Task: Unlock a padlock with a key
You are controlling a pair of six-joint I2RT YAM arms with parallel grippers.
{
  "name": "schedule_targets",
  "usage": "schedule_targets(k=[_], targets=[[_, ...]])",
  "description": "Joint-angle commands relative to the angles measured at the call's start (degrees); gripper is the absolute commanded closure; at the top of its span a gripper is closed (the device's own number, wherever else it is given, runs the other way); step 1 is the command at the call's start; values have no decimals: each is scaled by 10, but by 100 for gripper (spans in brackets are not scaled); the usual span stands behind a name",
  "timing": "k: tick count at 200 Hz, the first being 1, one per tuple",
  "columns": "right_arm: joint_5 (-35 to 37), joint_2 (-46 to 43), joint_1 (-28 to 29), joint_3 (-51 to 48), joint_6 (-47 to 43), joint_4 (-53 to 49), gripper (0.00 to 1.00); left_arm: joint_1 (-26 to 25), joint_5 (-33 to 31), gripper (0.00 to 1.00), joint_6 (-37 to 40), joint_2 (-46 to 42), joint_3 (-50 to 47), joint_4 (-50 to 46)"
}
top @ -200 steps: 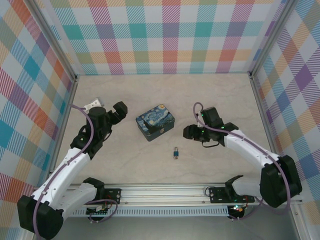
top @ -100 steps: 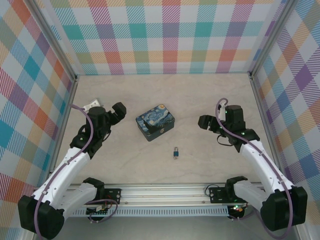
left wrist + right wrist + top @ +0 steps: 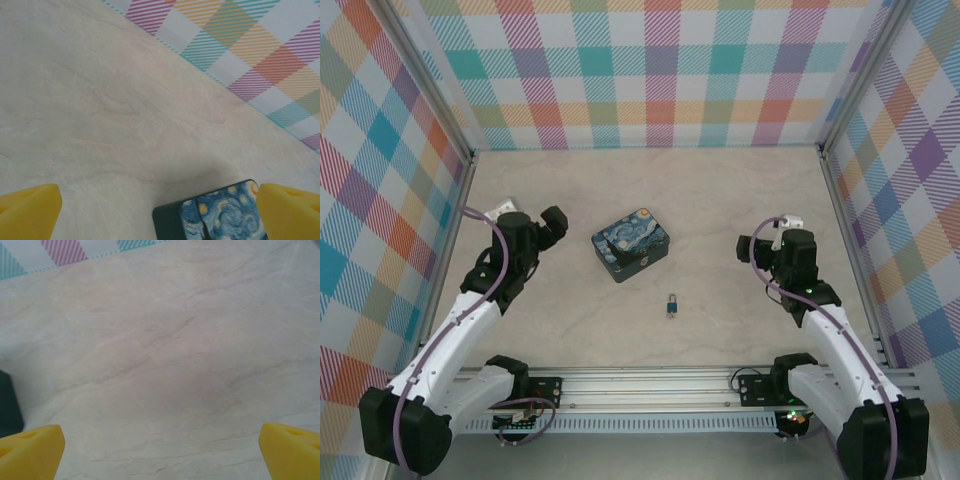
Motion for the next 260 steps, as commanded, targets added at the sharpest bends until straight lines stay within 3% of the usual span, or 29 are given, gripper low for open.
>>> schedule_targets(k=[1,65,106,140,171,210,260], targets=[[31,33,-14,-28,-61,97,0,18,-20,0,38,22,24,-23],[-16,177,-44,-111,-86,376,0,34,-61,0,125,39,8,3],[-51,254,-52,-111,-107,512,0,36,-94,0,219,46,-25,69],[-79,381,-59,-118,-110,659,0,42,-142,0,252,49,-72,149],[-102,374,-74,-59,-100,528,0,68,-124,0,273,77,-95,185],[-115,375,-83,-61,-95,536,0,90,-81,0,286,119,-132,274],[-115,374,-82,-61,-95,534,0,92,-35,0,333,191,-189,470]])
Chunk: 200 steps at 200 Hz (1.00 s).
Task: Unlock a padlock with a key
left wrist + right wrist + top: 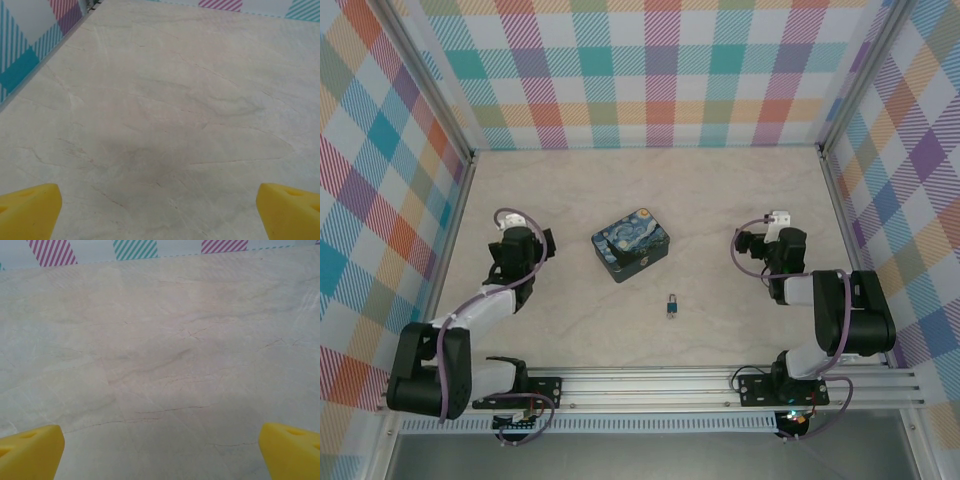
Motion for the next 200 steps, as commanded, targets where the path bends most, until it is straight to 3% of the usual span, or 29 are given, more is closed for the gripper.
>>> schedule_targets(k=[1,31,73,85,119,200], targets=[[-14,-4,-2,5,3,4,0,6,37,0,37,27,-21,141],[-14,-3,-2,5,3,4,0,7,79,0,59,74,-15,166],[-14,-3,-2,4,3,4,0,9,89,0,66,189,-67,357],[-14,-3,-2,5,3,4,0,9,98,0,66,175,-50,302],[-14,-3,-1,5,3,4,0,24,122,0,55,183,-29,272],[-11,-4,1,4,2,5,0,27,127,0,54,183,-31,275]])
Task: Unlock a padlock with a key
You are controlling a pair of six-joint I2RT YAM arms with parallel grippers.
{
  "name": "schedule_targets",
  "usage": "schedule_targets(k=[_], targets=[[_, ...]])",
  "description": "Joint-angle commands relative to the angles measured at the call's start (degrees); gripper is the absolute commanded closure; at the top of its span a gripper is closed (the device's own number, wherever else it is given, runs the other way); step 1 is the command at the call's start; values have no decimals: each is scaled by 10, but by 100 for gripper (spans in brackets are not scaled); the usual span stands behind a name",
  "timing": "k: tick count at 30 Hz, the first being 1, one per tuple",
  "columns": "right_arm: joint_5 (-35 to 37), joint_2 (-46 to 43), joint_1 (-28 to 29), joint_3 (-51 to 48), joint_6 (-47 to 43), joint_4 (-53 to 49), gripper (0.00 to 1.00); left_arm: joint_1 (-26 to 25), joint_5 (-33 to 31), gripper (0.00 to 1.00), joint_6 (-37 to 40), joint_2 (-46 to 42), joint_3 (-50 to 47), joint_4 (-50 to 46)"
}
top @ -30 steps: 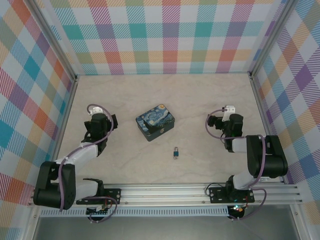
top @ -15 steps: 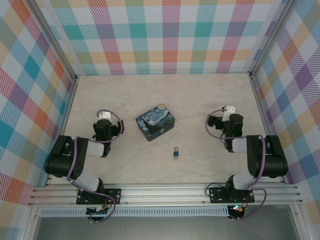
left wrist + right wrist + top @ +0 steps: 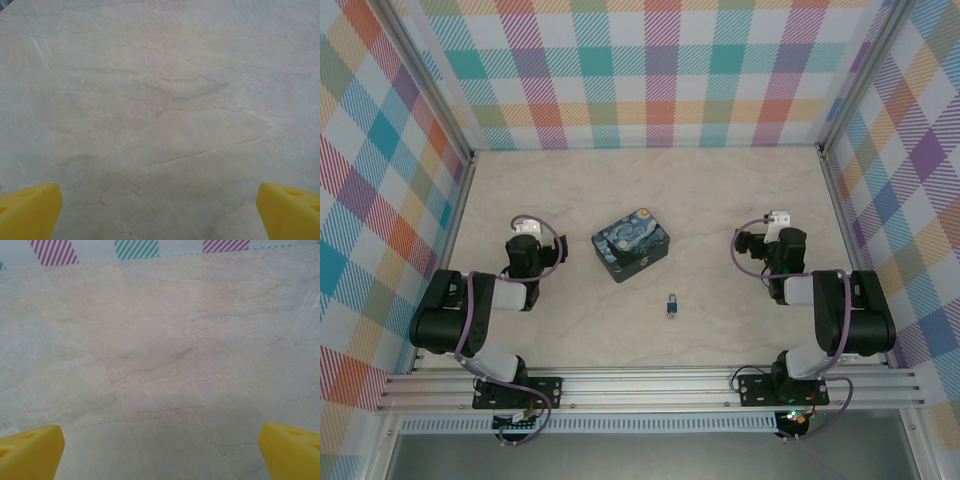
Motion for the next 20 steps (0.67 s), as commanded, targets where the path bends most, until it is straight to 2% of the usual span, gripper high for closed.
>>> schedule_targets(k=[1,20], targets=[[-9,-4,0,4,2,7,0,8,7,0,-2,-3,8,12],[-14,-4,1,6,-3,3,0,8,8,0,-2,-4,7,14]])
